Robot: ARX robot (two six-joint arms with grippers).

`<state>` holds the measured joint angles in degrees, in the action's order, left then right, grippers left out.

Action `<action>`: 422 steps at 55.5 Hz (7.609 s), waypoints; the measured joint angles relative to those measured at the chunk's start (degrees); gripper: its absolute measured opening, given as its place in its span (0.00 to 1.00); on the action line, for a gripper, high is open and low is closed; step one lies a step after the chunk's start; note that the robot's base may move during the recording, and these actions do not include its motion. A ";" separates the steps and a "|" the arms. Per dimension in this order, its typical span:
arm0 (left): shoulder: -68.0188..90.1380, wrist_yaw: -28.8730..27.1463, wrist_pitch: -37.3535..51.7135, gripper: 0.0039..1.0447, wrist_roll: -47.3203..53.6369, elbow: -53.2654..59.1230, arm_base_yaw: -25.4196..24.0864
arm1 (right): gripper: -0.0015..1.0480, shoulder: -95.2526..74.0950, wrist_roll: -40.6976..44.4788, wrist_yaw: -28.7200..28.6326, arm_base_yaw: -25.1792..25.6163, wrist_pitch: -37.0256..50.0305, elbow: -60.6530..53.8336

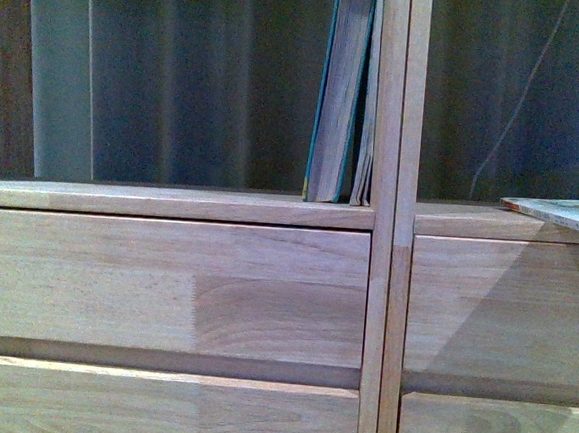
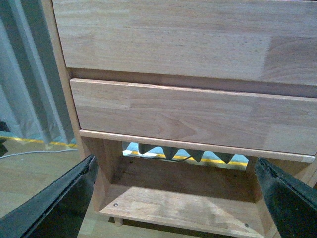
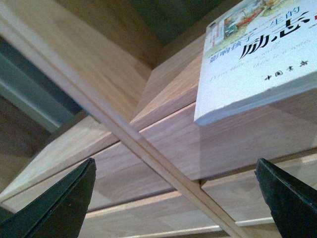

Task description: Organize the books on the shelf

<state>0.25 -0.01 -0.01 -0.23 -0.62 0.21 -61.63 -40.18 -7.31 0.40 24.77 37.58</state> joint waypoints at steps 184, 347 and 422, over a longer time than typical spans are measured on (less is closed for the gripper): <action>83.65 54.01 65.29 0.94 -66.79 -64.26 21.88 | 0.07 -5.38 -28.94 -23.30 -4.55 31.08 16.79; 115.47 15.52 19.91 0.06 6.67 -111.82 11.43 | 0.93 5.38 45.88 -4.44 10.69 -4.15 18.91; 125.81 -1.27 4.42 0.93 14.51 -126.62 21.03 | 0.93 5.38 45.99 -4.42 10.69 -4.15 18.91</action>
<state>126.06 -1.28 4.40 14.28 -127.24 21.23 -56.25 5.80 -11.73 11.09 20.62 56.49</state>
